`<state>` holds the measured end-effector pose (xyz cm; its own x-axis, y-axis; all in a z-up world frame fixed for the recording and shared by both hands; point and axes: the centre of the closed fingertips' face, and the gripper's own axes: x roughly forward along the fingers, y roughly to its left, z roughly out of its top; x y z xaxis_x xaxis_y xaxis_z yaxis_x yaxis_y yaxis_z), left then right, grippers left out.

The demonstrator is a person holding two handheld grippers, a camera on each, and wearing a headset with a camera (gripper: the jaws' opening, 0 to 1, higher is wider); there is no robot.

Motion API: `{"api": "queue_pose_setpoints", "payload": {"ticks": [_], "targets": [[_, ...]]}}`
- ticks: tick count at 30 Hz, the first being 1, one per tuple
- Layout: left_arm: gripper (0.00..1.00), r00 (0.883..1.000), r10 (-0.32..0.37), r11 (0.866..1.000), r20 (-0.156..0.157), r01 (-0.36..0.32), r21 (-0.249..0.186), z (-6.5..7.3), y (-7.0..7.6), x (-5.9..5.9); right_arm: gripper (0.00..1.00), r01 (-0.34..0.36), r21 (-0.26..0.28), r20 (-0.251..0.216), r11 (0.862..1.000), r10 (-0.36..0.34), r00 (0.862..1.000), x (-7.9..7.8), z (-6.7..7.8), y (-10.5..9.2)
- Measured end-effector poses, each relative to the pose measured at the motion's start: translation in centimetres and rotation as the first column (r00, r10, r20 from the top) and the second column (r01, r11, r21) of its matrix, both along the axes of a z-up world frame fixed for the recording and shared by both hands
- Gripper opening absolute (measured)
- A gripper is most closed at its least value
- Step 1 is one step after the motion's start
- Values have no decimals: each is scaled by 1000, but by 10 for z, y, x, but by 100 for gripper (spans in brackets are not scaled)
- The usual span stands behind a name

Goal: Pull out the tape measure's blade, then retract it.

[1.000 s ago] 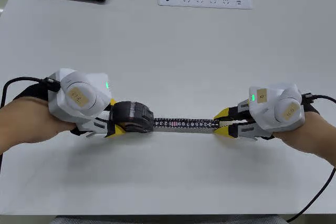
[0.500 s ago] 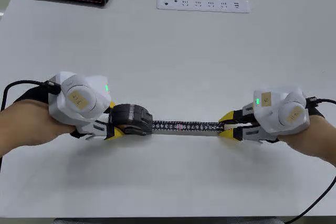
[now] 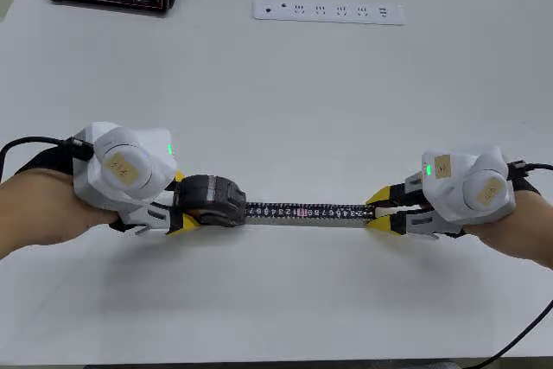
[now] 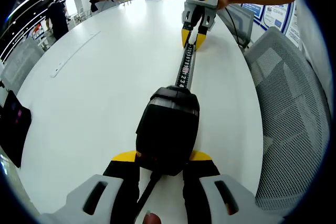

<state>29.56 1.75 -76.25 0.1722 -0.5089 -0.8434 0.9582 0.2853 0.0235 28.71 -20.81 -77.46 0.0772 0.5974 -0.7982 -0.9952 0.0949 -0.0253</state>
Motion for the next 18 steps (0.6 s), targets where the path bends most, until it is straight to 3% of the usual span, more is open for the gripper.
{"api": "queue_pose_setpoints", "payload": {"ticks": [18], "targets": [[26, 1000, 0, 1000, 0, 0, 2, -1, 1, 0, 9, -1, -33, -7, 999, 1, 1000, 1, -1, -18]]}}
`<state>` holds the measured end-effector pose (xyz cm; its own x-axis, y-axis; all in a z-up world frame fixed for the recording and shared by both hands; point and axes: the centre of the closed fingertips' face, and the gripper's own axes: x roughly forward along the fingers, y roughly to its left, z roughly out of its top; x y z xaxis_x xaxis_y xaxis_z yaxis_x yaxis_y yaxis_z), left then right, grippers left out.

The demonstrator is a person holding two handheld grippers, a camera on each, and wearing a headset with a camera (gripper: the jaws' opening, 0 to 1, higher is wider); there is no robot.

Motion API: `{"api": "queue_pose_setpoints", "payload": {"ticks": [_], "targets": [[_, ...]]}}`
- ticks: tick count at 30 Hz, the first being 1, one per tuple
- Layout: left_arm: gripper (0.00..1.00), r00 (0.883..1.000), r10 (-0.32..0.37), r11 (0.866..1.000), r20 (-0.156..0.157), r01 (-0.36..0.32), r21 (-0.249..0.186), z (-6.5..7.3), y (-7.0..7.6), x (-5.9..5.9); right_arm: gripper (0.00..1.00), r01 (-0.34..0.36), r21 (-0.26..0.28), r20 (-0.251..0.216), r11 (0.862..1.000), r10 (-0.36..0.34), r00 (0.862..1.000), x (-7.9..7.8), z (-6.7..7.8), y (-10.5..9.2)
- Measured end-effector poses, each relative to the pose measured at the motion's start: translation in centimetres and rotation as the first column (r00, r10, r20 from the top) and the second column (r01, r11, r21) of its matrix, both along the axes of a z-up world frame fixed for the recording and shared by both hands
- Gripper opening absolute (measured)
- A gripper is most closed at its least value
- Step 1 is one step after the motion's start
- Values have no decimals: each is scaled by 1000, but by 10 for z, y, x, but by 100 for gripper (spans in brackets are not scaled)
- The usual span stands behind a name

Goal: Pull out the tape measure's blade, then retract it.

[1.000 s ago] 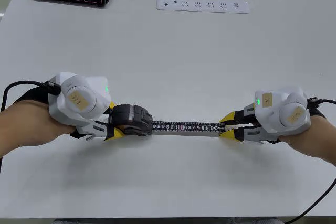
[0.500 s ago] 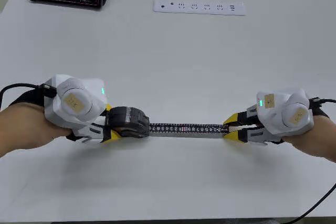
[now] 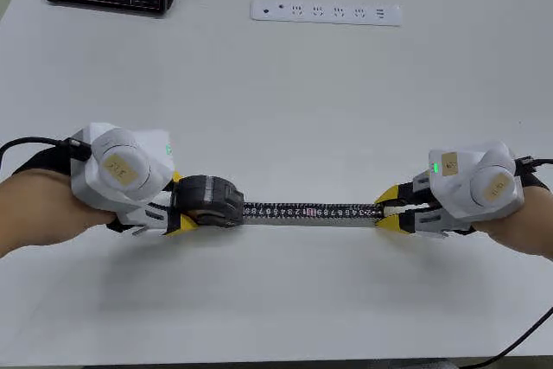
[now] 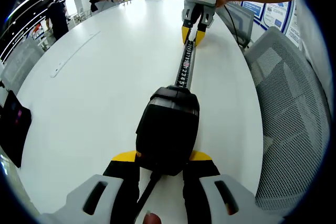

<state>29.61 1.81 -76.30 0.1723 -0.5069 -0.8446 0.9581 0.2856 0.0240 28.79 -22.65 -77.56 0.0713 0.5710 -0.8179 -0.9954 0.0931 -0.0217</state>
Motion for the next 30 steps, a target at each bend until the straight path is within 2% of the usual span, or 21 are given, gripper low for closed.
{"api": "queue_pose_setpoints", "payload": {"ticks": [30], "targets": [[26, 1000, -2, 1000, 2, 2, 3, -1, 0, 1, 9, 9, -64, -7, 998, -9, 1000, 2, -1, -26]]}}
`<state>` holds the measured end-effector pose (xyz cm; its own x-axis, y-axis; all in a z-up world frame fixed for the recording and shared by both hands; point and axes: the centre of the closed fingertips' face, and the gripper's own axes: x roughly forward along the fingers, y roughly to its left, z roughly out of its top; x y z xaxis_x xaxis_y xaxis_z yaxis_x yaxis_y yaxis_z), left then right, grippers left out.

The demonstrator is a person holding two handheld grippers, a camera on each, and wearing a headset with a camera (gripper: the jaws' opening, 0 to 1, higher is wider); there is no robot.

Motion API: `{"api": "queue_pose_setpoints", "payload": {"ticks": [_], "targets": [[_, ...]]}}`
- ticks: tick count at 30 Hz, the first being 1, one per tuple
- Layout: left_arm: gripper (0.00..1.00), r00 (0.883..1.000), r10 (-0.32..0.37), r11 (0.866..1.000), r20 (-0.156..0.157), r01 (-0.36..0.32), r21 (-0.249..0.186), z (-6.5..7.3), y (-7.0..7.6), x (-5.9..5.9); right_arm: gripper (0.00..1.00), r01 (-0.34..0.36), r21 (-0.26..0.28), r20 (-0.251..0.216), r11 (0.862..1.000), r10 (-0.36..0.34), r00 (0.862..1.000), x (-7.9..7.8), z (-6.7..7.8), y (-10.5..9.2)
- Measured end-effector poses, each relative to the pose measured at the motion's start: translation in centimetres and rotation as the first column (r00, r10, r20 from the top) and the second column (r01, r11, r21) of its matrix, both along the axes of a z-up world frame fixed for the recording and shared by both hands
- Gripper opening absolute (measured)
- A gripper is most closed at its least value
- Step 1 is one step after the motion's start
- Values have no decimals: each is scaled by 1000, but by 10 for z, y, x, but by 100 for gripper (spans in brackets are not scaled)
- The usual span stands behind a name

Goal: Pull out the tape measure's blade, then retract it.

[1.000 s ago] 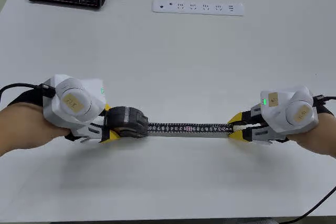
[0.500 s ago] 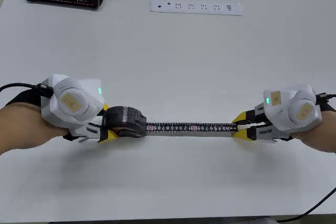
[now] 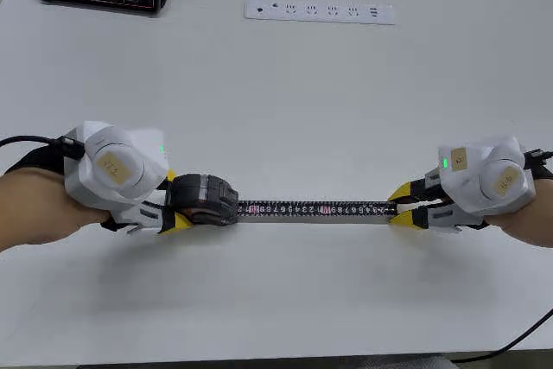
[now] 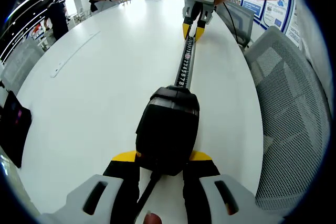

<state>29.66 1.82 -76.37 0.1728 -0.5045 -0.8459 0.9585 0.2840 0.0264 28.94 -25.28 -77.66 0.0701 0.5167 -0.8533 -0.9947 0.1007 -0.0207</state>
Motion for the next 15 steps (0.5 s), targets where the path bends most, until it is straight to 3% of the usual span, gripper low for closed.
{"api": "queue_pose_setpoints", "payload": {"ticks": [15], "targets": [[26, 1000, 0, 1000, -1, 0, 4, 1, 0, -1, 8, 13, -31, -5, 999, -13, 1000, -1, 1, -17]]}}
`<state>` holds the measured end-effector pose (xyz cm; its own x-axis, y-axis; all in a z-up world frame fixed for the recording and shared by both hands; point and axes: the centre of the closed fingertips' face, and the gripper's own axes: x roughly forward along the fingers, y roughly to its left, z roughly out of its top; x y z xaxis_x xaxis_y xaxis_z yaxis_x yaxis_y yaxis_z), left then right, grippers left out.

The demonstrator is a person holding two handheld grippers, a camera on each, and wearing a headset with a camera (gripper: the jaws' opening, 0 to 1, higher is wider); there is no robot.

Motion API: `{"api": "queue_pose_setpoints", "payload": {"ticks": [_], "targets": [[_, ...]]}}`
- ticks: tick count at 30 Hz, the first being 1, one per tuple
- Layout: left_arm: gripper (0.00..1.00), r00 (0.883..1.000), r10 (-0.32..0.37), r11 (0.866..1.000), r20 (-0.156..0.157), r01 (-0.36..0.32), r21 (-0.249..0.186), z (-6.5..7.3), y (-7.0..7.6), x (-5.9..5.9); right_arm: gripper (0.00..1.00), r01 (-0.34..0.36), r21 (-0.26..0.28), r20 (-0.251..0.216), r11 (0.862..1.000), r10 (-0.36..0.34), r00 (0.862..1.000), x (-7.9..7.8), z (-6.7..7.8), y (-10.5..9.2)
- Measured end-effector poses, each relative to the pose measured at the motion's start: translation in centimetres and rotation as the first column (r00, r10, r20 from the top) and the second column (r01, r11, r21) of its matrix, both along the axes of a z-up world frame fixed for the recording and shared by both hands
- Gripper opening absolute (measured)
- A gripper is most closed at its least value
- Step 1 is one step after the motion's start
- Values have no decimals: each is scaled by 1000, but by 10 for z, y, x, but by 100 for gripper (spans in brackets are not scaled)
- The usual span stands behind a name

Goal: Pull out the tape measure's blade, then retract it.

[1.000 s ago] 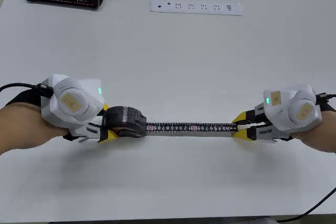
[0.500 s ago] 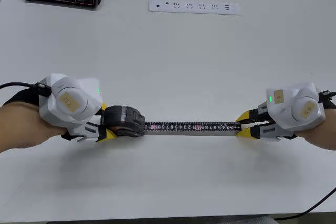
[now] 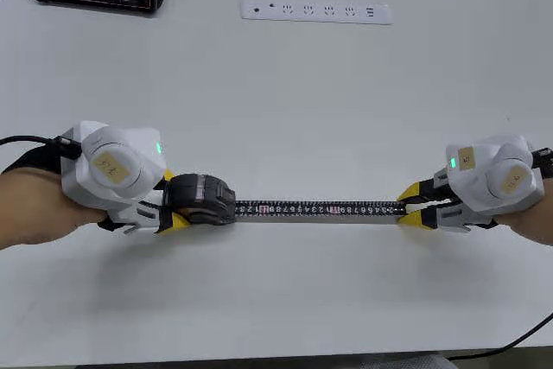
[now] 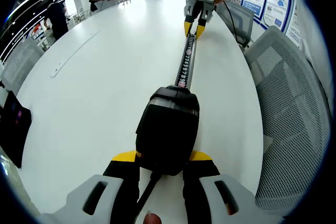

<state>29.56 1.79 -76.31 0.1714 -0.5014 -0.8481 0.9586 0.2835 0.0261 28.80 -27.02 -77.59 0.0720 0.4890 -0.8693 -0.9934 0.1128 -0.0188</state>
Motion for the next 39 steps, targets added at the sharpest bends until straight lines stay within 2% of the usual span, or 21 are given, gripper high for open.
{"api": "queue_pose_setpoints", "payload": {"ticks": [9, 21, 39], "targets": [[27, 1000, 2, 1000, 1, -2, 1, 0, -1, 0, 9, 13, -7, -8, 1000, -13, 1000, 1, -1, -1], [28, 1000, 5, 1000, 4, -5, 12, 0, -1, 1, 11, -9, -32, -33, 999, 8, 999, 2, -3, -1], [28, 1000, 8, 1000, 3, -8, 20, 0, -1, 2, 12, -26, -50, -23, 998, 25, 999, -1, -1, 1]]}}
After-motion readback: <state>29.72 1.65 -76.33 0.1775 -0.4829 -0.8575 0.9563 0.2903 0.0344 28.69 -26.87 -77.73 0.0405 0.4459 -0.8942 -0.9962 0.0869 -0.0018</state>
